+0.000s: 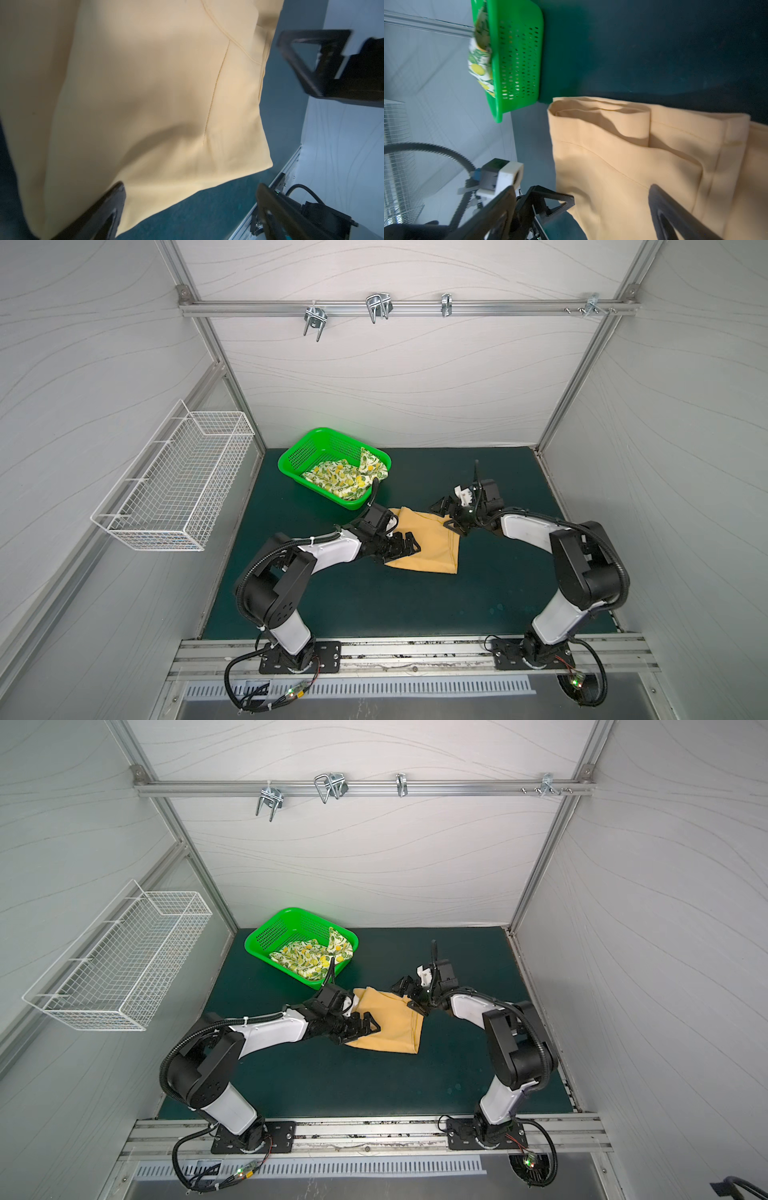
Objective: Fold and stack the skirts
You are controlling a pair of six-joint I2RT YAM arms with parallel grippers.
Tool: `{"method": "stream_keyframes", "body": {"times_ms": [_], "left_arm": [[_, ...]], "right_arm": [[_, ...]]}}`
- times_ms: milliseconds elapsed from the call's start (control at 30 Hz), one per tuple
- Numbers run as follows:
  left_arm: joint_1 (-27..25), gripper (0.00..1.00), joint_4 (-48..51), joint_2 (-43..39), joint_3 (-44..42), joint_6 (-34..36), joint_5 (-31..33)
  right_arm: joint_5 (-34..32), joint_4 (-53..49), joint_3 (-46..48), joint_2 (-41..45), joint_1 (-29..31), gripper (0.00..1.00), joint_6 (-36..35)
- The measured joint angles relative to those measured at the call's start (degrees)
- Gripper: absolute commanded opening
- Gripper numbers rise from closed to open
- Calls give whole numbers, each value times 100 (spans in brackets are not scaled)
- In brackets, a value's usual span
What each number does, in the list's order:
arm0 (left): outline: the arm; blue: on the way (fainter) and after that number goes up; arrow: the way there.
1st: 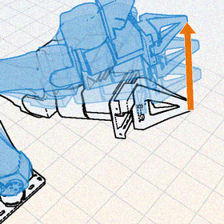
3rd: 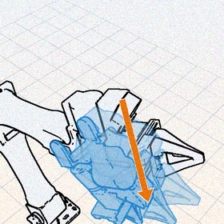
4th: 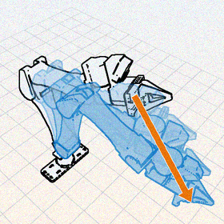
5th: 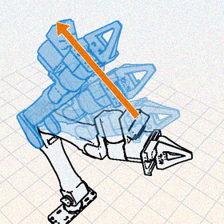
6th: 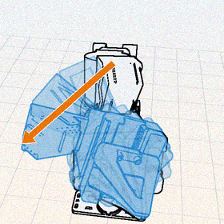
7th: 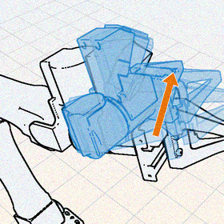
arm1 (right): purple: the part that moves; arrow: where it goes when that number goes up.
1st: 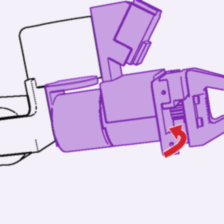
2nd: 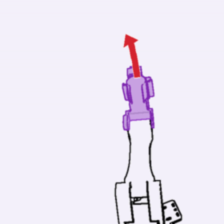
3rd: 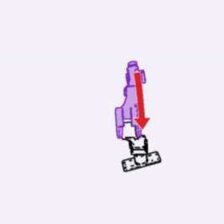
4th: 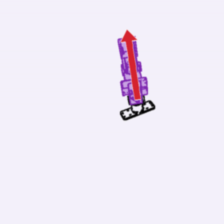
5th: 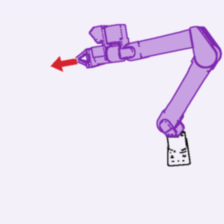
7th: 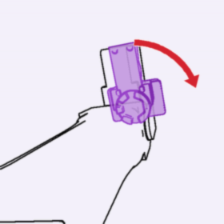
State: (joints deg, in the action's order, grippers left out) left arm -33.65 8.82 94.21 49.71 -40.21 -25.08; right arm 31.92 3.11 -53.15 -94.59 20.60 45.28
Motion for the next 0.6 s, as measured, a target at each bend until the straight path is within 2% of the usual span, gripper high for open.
{"method": "stream_keyframes", "body": {"times_ms": [167, 300, 600], "left_arm": [[83, 99, 894, 4, 809, 205, 63], [249, 99, 1126, 223, 1622, 317, 28], [503, 99, 1388, 1725, 3010, 455, -195]], "right_arm": [[24, -76, 59, 809, 7, 99, 46], [42, -33, 535, 1432, 37, 99, 232], [-79, -63, 1421, 2157, 470, 99, 533]]}}
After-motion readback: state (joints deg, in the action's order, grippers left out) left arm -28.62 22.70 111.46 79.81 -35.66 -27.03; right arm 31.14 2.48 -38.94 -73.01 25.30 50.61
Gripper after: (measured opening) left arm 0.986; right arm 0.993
